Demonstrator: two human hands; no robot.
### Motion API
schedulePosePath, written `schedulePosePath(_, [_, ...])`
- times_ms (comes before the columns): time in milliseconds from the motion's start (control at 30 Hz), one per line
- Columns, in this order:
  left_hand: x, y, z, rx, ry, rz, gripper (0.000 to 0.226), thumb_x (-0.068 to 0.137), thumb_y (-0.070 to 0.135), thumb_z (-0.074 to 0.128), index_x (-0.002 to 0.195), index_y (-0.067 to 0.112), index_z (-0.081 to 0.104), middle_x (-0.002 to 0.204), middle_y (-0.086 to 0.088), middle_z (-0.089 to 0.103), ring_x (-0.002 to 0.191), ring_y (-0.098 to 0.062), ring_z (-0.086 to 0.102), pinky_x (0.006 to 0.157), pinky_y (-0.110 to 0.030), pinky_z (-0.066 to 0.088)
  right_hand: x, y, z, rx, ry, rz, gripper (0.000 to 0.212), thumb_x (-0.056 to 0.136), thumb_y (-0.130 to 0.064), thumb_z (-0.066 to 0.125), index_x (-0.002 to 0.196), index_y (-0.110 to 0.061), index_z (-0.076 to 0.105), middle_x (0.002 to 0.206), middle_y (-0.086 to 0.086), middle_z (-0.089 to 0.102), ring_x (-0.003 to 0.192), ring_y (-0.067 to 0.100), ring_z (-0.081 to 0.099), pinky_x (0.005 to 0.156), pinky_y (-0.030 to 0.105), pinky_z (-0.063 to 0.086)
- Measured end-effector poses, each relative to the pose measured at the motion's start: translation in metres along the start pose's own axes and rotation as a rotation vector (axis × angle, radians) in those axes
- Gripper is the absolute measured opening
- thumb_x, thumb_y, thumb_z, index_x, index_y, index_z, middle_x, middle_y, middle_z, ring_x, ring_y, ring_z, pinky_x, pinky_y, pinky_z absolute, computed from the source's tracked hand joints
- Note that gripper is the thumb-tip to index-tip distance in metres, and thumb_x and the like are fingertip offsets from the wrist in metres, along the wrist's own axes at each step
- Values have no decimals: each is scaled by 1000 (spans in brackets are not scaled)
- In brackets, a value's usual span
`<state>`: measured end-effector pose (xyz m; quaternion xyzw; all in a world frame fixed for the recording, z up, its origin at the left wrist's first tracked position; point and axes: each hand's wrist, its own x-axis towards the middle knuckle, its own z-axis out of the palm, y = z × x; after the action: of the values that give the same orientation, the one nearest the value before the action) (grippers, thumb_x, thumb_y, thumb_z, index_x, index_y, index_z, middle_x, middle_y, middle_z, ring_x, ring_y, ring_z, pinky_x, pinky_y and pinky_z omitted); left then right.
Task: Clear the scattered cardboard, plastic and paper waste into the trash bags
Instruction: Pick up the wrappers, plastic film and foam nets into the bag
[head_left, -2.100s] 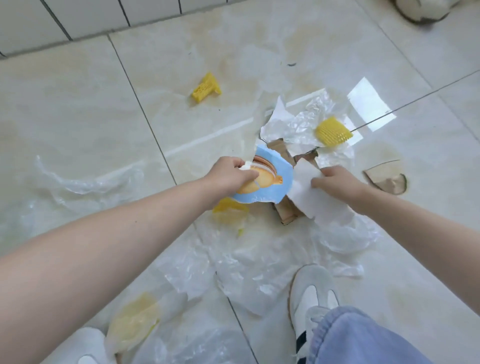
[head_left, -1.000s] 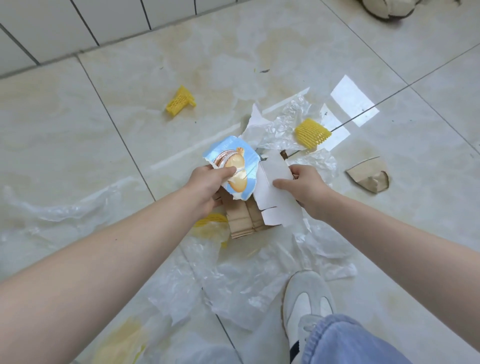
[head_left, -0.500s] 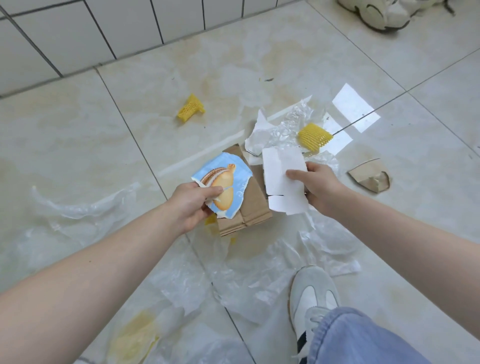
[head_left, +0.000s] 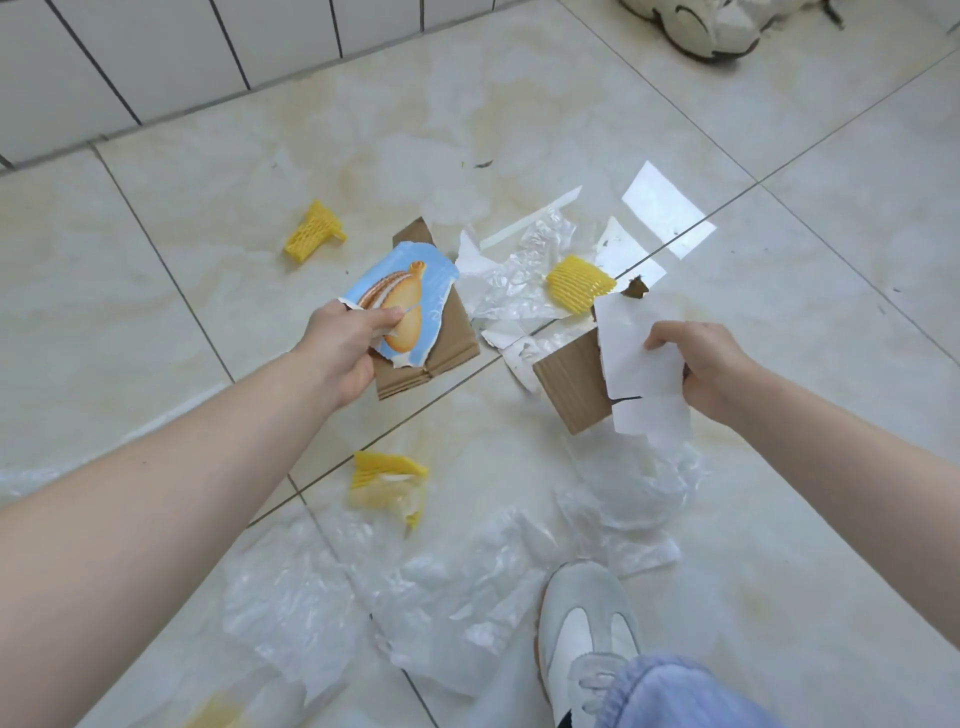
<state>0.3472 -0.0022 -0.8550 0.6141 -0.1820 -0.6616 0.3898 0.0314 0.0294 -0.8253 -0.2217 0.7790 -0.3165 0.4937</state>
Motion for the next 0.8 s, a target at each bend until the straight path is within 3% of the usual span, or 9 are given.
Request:
schedulePosePath(100, [13,5,18,6,54,33,44,81,-6,65,119,7,46,110,-14,62,82,-22,67,66,-37,58,11,-1,-15,-47,9,-1,15,77,-1,59,70,-10,49,72,7,48,61,24,49,53,30,38])
schedulePosePath(200, [28,11,35,-14,93,55,57,77,-10,67,124,7,40,116,-13,60,92,-24,68,75,-41,58,21,1,-28,-28,-10,5,10,76,-2,60,78,-8,52,75,8,50,66,27,52,58,32,41])
schedulePosePath(300, [43,18,50,-38,77,45,40,78,-7,68,113,6,54,113,-13,65,86,-22,70,77,-39,59,31,4,-39,-52,24,-15,7,74,-6,61,79,-8,56,81,9,54,72,29,53,64,34,40])
schedulePosePath(467, [57,30,78,-11,77,15,34,82,5,69,114,4,60,103,-10,70,87,-22,71,75,-38,59,53,10,-55,-133,142,-58,18,73,-19,65,65,-13,50,79,7,54,68,26,48,57,29,33])
schedulePosePath(600, [61,28,95,89,122,25,21,81,15,71,99,11,62,87,-3,68,76,-18,69,71,-32,58,64,22,-58,-249,120,-34,38,64,-35,67,85,-5,59,99,7,64,100,31,55,77,39,47])
schedulePosePath(667, [64,23,98,180,112,22,29,77,20,74,103,13,64,94,-5,70,78,-18,68,74,-33,58,68,30,-57,-286,65,-52,45,59,-41,67,88,-7,62,104,1,64,109,32,53,89,44,50])
schedulePosePath(733, [67,15,102,296,100,33,32,74,22,76,103,11,66,105,-8,70,84,-21,66,83,-37,56,72,36,-56,-337,47,-88,46,53,-47,63,82,-11,68,109,-4,61,112,37,50,92,50,49])
schedulePosePath(800, [69,8,107,397,79,75,25,79,19,72,101,9,65,98,-8,68,75,-19,63,65,-27,56,74,39,-56,-398,73,-123,37,61,-45,63,76,-12,69,114,-3,57,111,38,48,89,46,49])
